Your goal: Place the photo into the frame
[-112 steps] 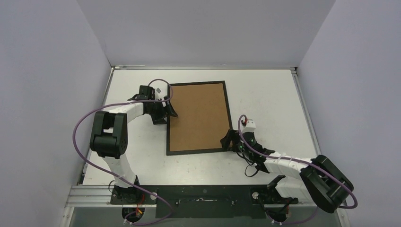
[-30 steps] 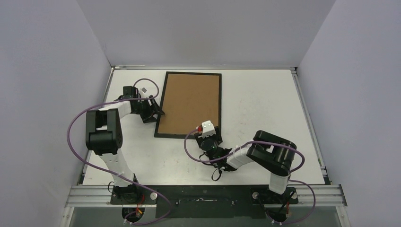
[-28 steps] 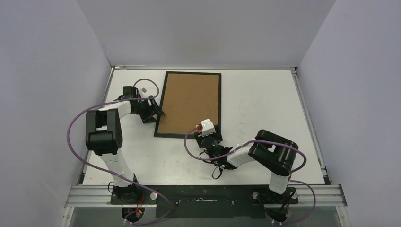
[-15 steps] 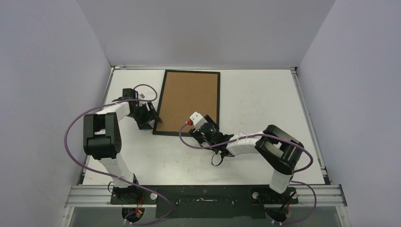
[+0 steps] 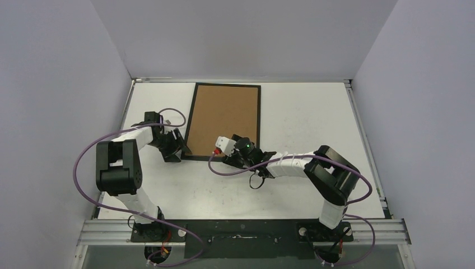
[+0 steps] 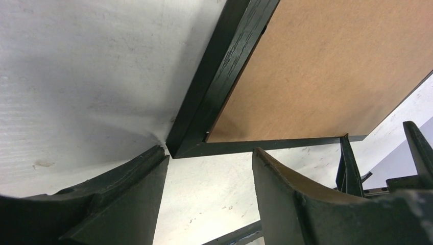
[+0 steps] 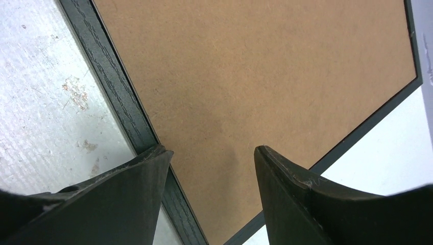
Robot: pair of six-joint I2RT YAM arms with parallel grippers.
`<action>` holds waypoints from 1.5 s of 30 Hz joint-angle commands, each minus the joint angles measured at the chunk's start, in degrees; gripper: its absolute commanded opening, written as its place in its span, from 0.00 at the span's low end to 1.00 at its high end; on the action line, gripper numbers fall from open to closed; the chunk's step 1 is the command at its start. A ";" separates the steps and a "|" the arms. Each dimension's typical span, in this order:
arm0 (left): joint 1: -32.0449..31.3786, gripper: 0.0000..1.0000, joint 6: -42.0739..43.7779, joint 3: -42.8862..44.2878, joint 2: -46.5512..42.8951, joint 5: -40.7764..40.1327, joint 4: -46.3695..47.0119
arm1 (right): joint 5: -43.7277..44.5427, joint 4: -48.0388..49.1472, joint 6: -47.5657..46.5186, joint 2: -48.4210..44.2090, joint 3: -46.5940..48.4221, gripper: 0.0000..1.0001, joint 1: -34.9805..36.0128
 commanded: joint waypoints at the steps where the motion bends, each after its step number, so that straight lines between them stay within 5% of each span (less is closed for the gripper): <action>1: 0.47 0.59 -0.70 -1.32 -3.41 2.15 -1.00 | -0.67 -4.54 -5.66 3.54 0.34 0.63 -0.26; 12: 0.38 0.39 -7.79 -8.66 -7.09 -3.79 7.44 | 0.04 -1.87 -5.96 4.20 1.57 0.61 -0.27; 18: 0.53 0.40 -9.30 -7.28 -8.61 -8.45 13.49 | 0.16 -1.45 -5.57 3.92 0.65 0.61 -0.34; 31: -0.96 0.20 -6.26 -6.60 -4.54 -14.38 8.73 | 0.53 0.97 -4.60 3.92 -0.60 0.61 -0.32; 45: -1.29 0.15 -4.82 -8.65 -3.09 -17.18 2.13 | 9.09 15.20 -10.25 7.09 -2.19 0.61 0.17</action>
